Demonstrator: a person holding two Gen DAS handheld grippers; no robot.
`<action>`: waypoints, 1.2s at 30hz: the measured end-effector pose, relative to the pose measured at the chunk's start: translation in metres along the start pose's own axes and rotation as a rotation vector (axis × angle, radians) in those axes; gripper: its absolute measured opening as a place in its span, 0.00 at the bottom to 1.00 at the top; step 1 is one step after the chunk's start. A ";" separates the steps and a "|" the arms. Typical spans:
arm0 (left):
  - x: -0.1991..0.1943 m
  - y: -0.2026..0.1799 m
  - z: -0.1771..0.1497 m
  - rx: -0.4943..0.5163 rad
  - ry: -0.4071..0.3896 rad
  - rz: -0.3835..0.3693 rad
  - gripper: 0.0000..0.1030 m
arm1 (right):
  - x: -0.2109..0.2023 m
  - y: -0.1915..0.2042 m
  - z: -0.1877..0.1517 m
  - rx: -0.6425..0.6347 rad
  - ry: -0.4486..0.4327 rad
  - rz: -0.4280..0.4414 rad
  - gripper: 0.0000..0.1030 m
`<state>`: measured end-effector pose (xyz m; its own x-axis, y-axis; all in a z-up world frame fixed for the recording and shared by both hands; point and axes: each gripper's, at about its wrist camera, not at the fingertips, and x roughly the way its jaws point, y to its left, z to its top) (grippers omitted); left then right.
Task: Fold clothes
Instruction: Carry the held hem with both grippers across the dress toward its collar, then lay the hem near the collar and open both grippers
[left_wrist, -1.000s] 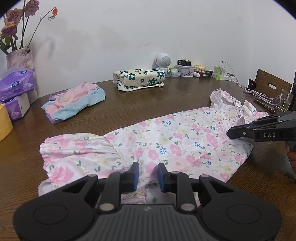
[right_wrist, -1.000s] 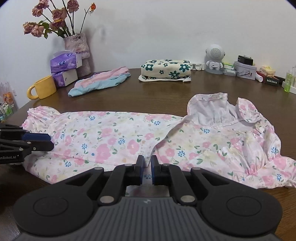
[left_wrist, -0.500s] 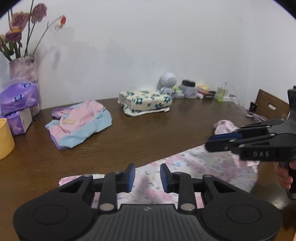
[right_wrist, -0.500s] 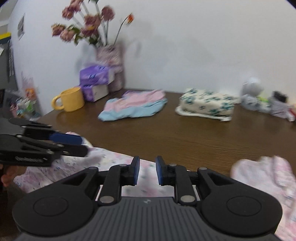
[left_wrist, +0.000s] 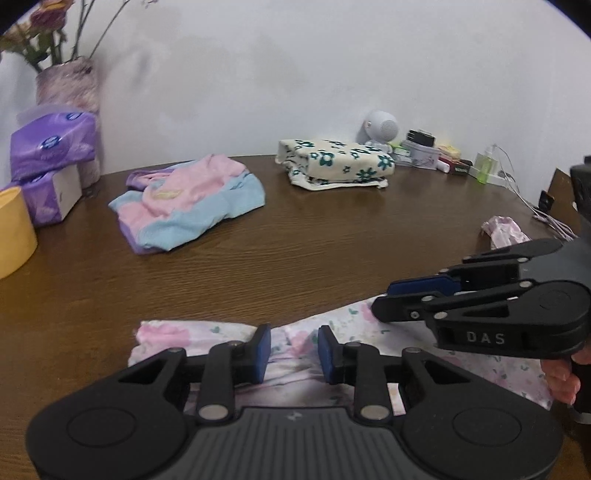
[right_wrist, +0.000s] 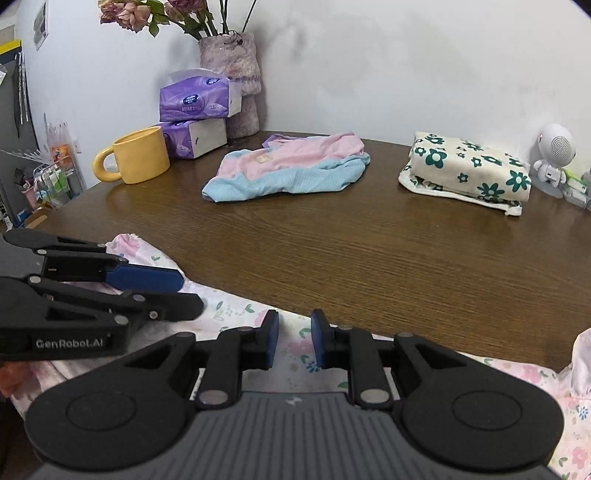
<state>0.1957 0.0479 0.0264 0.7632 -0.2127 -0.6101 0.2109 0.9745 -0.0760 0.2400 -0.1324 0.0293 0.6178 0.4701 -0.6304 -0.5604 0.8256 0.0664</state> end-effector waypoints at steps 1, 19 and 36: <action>0.000 0.002 0.000 -0.006 -0.002 -0.001 0.25 | 0.000 -0.001 0.000 0.000 -0.001 -0.003 0.19; -0.009 0.009 -0.007 -0.042 -0.022 0.038 0.26 | -0.017 -0.035 -0.014 0.021 -0.021 -0.087 0.19; -0.015 0.014 -0.011 -0.086 -0.037 0.059 0.26 | -0.048 -0.090 -0.036 0.095 -0.037 -0.176 0.18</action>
<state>0.1804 0.0656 0.0257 0.7949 -0.1553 -0.5865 0.1126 0.9877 -0.1089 0.2412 -0.2406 0.0256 0.7226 0.3259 -0.6096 -0.3885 0.9209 0.0318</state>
